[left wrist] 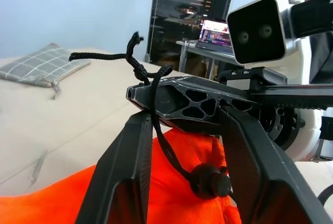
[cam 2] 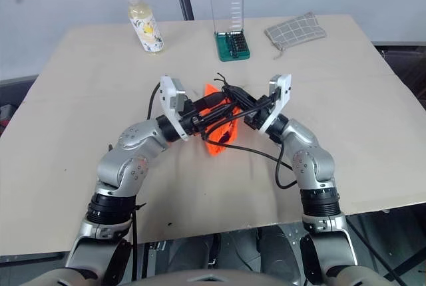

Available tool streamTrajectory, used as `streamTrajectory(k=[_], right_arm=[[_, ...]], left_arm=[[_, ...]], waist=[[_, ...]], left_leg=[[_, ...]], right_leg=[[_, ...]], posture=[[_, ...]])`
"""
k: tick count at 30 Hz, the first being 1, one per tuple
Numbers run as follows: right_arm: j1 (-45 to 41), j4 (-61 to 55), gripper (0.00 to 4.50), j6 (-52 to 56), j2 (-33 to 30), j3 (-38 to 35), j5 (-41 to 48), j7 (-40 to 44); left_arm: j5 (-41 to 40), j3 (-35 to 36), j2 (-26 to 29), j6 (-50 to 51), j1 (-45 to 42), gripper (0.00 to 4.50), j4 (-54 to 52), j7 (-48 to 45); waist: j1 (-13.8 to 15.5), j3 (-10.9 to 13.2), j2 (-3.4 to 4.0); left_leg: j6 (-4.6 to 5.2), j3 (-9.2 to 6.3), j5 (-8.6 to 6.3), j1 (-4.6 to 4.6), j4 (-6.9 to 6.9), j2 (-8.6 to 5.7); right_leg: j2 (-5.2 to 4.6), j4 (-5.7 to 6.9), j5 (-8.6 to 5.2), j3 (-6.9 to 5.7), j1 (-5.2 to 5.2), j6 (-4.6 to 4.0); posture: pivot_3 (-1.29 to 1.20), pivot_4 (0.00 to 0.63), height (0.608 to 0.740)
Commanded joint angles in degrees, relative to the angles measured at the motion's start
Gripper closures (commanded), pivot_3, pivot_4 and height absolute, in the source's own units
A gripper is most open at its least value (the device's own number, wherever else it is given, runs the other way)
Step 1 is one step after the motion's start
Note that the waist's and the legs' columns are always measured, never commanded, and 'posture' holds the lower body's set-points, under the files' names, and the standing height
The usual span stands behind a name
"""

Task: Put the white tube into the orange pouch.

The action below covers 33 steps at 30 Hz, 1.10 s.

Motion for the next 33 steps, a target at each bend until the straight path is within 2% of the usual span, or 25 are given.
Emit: streamTrajectory(k=[1,5,7,8,12,18,32,33], right_arm=[[-0.92,-4.8,4.5,-0.41,0.0,-0.64,3.2,1.41],[-1.05,-4.58,4.5,-0.45,-0.05,-0.6,3.23,1.46],[-1.07,-4.48,4.5,-0.49,-0.12,-0.61,3.2,1.5],[-1.08,-4.42,4.5,-0.51,-0.15,-0.59,3.17,1.53],[-0.96,-4.55,4.5,-0.48,-0.25,-0.24,3.38,1.51],[-1.17,-4.45,4.5,-0.54,-0.26,0.04,3.59,1.55],[-0.55,-4.7,4.5,-0.75,-0.35,0.43,3.28,1.52],[-0.54,-4.72,4.5,-0.77,-0.36,0.42,3.27,1.52]], left_arm=[[3.23,0.85,1.85,-1.15,-0.01,3.2,2.14,1.14],[1.41,1.18,2.11,-0.9,0.63,3.2,1.62,-0.24],[0.43,1.32,2.36,-0.4,1.04,2.19,1.04,-0.81],[0.47,1.28,2.44,-0.42,1.07,2.04,1.02,-0.72],[2.86,0.65,2.74,-1.55,0.98,0.26,1.85,0.66],[4.29,0.5,2.24,-2.27,0.66,0.26,3.14,0.52],[1.01,3.57,-0.98,-1.12,-2.79,0.26,2.45,1.77],[1.1,3.59,-0.99,-1.2,-2.81,0.5,2.62,1.61]], waist=[[-0.01,0.0,0.0],[-0.01,0.0,0.0],[-0.02,0.0,0.0],[-0.04,0.0,0.0],[-0.04,0.0,0.0],[0.07,0.0,0.0],[0.07,0.0,0.0],[0.07,0.0,0.0]], left_leg=[[0.0,0.0,0.0,0.01,0.0,0.0],[0.0,0.0,0.0,0.0,0.0,0.0],[0.0,0.0,0.0,0.0,0.0,0.0],[0.0,0.0,0.0,0.0,0.0,0.0],[0.0,-0.01,0.0,0.01,0.0,0.0],[0.0,-0.01,0.0,-0.01,0.0,0.0],[0.0,-0.01,0.0,-0.01,0.0,0.0],[0.0,-0.01,0.0,-0.01,0.0,0.0]], right_leg=[[0.0,0.0,0.0,0.0,0.0,0.0],[0.0,0.0,0.0,0.0,0.0,0.0],[0.0,0.0,0.0,0.0,0.0,0.0],[0.0,0.0,0.0,0.0,0.0,0.0],[0.01,0.01,0.0,0.0,0.0,0.0],[0.0,-0.01,0.0,0.0,0.0,0.0],[0.0,0.0,0.0,0.0,0.0,0.0],[0.0,0.0,0.0,-0.01,0.0,0.0]], posture=[[0.0,0.15,0.74],[0.0,0.15,0.74],[0.0,0.15,0.74],[0.0,0.15,0.74],[0.0,0.15,0.74],[0.0,0.15,0.74],[0.0,0.15,0.74],[0.0,0.15,0.74]])
